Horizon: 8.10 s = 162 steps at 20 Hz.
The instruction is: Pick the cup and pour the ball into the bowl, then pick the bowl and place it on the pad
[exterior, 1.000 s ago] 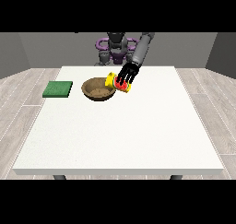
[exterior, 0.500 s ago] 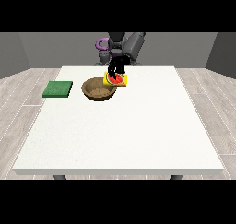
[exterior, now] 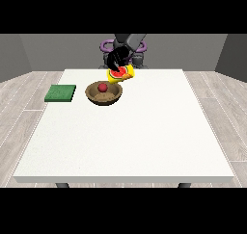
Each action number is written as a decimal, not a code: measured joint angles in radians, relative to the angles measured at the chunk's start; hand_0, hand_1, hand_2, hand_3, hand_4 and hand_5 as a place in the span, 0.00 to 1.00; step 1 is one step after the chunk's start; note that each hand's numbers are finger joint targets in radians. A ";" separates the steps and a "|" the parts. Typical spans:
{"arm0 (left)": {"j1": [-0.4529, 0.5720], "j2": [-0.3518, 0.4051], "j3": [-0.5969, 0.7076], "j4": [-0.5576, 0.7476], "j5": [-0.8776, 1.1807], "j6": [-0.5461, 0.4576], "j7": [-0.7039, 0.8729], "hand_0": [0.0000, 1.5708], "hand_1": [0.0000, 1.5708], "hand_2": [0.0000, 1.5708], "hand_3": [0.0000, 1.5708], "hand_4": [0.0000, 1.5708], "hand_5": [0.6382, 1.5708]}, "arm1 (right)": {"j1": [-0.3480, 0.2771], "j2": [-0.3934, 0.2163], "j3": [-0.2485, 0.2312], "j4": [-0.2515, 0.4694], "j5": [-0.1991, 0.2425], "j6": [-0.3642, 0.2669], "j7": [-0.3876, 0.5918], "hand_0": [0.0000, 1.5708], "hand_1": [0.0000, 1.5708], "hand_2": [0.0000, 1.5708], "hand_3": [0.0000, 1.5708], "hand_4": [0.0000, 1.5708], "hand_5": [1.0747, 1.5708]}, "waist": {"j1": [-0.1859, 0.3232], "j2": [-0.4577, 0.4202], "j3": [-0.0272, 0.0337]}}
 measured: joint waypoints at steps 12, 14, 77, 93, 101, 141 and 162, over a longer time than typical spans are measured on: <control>0.084 0.062 0.277 -0.225 0.291 0.095 -0.134 0.80 0.80 1.00 1.00 0.48 1.00 | 0.042 -0.003 -0.038 0.002 0.024 -0.027 -0.035 0.00 0.00 0.00 0.00 0.24 0.99 | 0.107 0.006 -0.0046; 0.116 0.090 0.356 -0.274 0.395 0.132 -0.205 0.73 0.73 1.00 1.00 0.52 1.00 | 0.046 -0.003 -0.044 -0.010 0.030 -0.038 -0.041 0.00 0.00 0.00 0.00 0.25 0.99 | 0.126 0.022 -0.0061; 0.013 0.717 1.091 -0.880 1.854 -0.816 -0.445 0.00 0.00 0.00 0.00 0.00 0.95 | -0.297 0.072 -0.164 0.809 0.038 -0.061 -0.562 0.00 0.00 0.00 0.00 0.20 0.99 | 0.314 0.460 -0.0094; -0.075 0.746 1.083 -0.892 1.895 -0.843 -0.393 0.00 0.00 0.00 0.00 0.00 0.96 | -0.383 0.131 -0.135 0.829 0.105 -0.254 -0.597 0.00 0.00 0.00 0.00 0.31 0.96 | 0.377 0.479 -0.0249; -0.065 0.763 1.103 -0.854 1.913 -0.863 -0.389 0.00 0.00 0.00 0.00 0.00 0.97 | -0.347 0.107 -0.073 0.822 0.213 -0.370 -0.519 1.00 1.00 1.00 1.00 0.74 0.77 | 0.381 0.454 -0.0316; 0.132 0.946 1.215 -0.732 1.919 -0.902 -0.536 0.00 0.00 0.00 0.00 0.03 0.96 | -0.428 -0.376 -0.127 1.028 0.271 -0.055 -0.330 1.00 1.00 1.00 0.30 0.81 0.96 | 0.204 0.481 0.0001; 0.195 0.904 1.191 -0.782 1.942 -0.869 -0.520 0.00 0.00 0.00 0.00 0.00 0.95 | -0.467 -0.428 -0.123 1.134 0.300 0.004 -0.337 1.00 1.00 1.00 0.76 0.72 1.00 | 0.209 0.428 -0.0012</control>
